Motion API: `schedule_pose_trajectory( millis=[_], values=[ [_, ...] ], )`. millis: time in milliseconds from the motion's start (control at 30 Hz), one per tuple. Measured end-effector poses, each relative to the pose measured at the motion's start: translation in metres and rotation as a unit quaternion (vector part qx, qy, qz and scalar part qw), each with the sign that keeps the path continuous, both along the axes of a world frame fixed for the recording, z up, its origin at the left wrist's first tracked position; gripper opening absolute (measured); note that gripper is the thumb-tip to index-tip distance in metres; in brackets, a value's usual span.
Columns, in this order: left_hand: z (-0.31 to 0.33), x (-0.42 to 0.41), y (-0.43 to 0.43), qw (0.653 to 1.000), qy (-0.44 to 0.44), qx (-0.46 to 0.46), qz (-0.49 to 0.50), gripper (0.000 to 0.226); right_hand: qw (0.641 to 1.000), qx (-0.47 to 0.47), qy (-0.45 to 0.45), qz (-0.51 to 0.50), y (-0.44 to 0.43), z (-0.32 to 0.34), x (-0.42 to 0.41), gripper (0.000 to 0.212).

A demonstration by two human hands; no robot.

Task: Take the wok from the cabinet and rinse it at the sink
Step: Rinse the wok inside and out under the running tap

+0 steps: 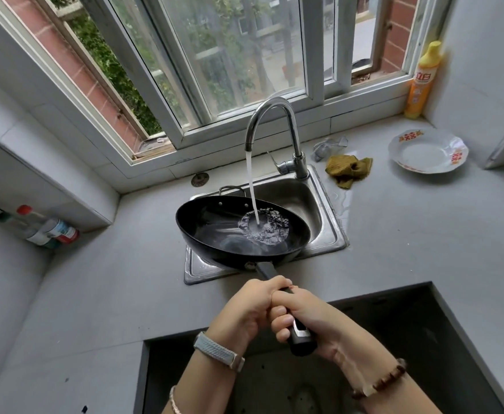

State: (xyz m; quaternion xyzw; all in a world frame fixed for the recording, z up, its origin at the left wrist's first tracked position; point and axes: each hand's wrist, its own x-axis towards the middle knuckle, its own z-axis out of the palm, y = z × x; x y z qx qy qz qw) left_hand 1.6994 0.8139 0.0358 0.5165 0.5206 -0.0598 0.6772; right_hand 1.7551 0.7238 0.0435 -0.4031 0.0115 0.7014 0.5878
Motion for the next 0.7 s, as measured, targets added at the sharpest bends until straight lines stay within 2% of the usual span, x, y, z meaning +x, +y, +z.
schedule_pose_trajectory(
  millis=[267,533,700],
  values=[
    [0.002,0.004,-0.011,0.999,-0.035,-0.039,-0.008,0.042,0.999,-0.029,-0.035,0.004,-0.011,0.008,0.007,0.024],
    [0.009,0.008,-0.015,0.992,-0.093,-0.078,-0.026,0.041,0.988,-0.079,-0.128,0.039,-0.013,0.024,0.015,0.019],
    [0.008,0.013,-0.017,0.984,-0.132,-0.118,-0.037,0.049,0.974,-0.110,-0.189,0.050,-0.014,0.029,0.021,0.016]
  ],
)
